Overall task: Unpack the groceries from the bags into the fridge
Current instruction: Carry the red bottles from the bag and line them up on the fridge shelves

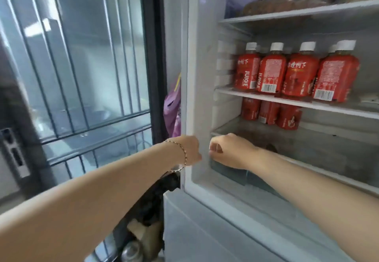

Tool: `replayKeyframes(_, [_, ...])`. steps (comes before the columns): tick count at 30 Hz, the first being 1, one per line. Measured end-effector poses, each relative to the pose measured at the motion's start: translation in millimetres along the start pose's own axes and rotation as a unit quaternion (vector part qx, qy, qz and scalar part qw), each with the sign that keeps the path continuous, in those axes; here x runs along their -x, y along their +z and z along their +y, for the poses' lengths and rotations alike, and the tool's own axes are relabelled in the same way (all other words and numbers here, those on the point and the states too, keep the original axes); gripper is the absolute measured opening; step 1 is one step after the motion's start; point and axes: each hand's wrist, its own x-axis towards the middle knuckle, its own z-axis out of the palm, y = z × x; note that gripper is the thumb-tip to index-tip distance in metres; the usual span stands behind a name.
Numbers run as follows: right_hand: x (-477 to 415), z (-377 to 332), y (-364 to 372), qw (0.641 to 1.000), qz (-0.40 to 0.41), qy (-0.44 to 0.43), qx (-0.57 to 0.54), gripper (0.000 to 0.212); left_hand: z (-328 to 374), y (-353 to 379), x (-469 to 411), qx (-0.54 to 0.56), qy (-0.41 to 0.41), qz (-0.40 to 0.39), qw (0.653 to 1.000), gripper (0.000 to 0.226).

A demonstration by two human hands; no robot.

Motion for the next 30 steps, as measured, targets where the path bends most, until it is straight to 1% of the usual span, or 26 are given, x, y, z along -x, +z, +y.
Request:
replayKeyframes(3, [2.3, -69.4, 17.4, 0.993, -0.056, -0.101, 0.024, 0.018, -52.3, 16.8, 66.3, 0.026, -0.089, -0.029, 0.995, 0.03])
replayKeyframes(5, [10.3, -121.5, 30.5, 0.983, -0.068, -0.168, 0.036, 0.02, -86.8, 30.1, 117.5, 0.029, -0.147, -0.038, 0.988, 0.03])
replayKeyframes(8, [31.5, -198.4, 48.1, 0.958, -0.078, -0.272, 0.043, 0.022, -131.2, 52.7, 200.5, 0.041, -0.241, -0.05, 0.968, 0.028])
replayKeyframes(10, [55.4, -264.7, 62.4, 0.936, -0.091, -0.338, 0.037, 0.022, -160.7, 68.1, 279.9, 0.057, -0.31, -0.034, 0.948, 0.027])
replayKeyframes(13, [98.5, -348.9, 83.4, 0.909, -0.102, -0.404, 0.027, 0.021, -183.7, 85.5, 391.1, 0.07, -0.409, -0.011, 0.91, 0.028])
replayKeyframes(16, [170.5, -447.2, 104.4, 0.869, -0.124, -0.478, 0.019, 0.024, -199.2, 107.9, 528.8, 0.089, -0.51, -0.001, 0.856, 0.027])
replayKeyframes(17, [210.3, -491.8, 113.7, 0.85, -0.136, -0.508, 0.021, 0.025, -199.2, 115.8, 594.2, 0.096, -0.552, 0.008, 0.829, 0.026])
replayKeyframes(18, [232.5, -516.4, 120.3, 0.843, -0.132, -0.521, 0.014, 0.025, -197.9, 121.5, 632.5, 0.105, -0.575, 0.024, 0.811, 0.026])
replayKeyframes(19, [246.5, -527.3, 123.6, 0.839, -0.132, -0.528, 0.008, 0.025, -196.2, 125.6, 651.7, 0.117, -0.592, 0.028, 0.797, 0.026])
replayKeyframes(21, [315.5, -592.4, 139.6, 0.803, -0.147, -0.578, 0.002, 0.024, -180.3, 129.5, 751.4, 0.127, -0.647, 0.009, 0.752, 0.027])
replayKeyframes(22, [338.8, -610.6, 142.4, 0.794, -0.144, -0.591, -0.006, 0.023, -176.2, 130.5, 781.4, 0.126, -0.662, 0.011, 0.739, 0.026])
replayKeyframes(25, [455.9, -694.4, 154.1, 0.727, -0.167, -0.666, 0.001, 0.023, -139.3, 136.4, 920.5, 0.12, -0.732, -0.007, 0.67, 0.025])
replayKeyframes(27, [508.0, -726.2, 153.6, 0.689, -0.174, -0.703, 0.018, 0.025, -120.5, 138.6, 977.2, 0.12, -0.767, -0.007, 0.631, 0.025])
replayKeyframes(28, [547.0, -751.1, 155.6, 0.659, -0.182, -0.729, 0.031, 0.025, -103.6, 140.8, 1019.7, 0.118, -0.791, -0.011, 0.6, 0.026])
replayKeyframes(30, [608.1, -787.5, 156.4, 0.615, -0.201, -0.761, 0.051, 0.025, -77.8, 144.0, 1084.2, 0.128, -0.826, -0.004, 0.549, 0.027])
